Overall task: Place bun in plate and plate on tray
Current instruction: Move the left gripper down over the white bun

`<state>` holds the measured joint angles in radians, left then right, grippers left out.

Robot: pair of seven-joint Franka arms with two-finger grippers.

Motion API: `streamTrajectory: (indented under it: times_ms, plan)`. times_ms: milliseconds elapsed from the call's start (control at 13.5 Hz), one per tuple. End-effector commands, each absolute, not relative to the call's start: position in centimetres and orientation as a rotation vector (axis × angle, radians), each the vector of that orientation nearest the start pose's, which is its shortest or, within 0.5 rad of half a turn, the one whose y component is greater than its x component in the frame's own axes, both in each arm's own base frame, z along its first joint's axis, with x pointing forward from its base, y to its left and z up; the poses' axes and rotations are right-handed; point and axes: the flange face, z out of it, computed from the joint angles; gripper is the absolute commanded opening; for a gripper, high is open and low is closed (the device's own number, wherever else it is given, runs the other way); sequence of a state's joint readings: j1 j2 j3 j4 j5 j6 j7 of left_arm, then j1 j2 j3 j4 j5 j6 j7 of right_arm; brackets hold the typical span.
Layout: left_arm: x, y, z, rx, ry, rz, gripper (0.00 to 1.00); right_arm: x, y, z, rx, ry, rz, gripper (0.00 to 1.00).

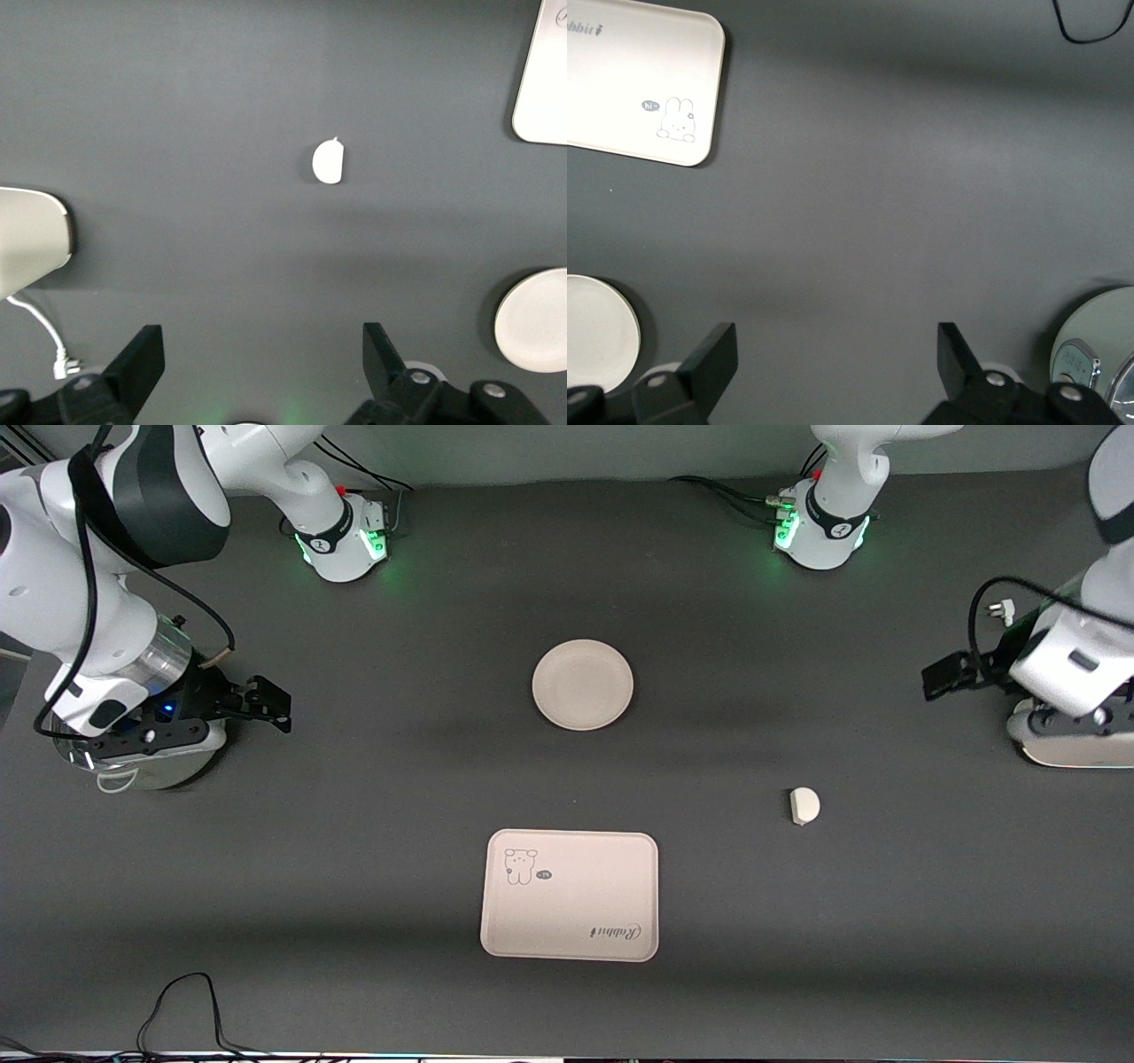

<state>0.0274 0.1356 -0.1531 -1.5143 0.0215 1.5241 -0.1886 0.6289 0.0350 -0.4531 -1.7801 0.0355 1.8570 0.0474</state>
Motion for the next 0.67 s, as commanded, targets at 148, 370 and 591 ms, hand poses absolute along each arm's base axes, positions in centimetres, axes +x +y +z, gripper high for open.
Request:
streamTrajectory:
  times_ms: [148,370,591]
  plan:
    - [62.7,-10.9,52.3,-3.060,-0.123,0.183,1.00,56.8,10.2,53.0,-3.096,-0.185,-0.020,1.00]
    - [62.8,-11.1,48.9,-3.058,-0.109,0.228,1.00,56.6,9.4,53.1,-3.098,-0.175,0.008,1.00]
    - [62.8,-10.9,43.2,-3.055,-0.092,0.269,1.00,55.5,9.5,54.1,-3.111,-0.208,0.054,1.00]
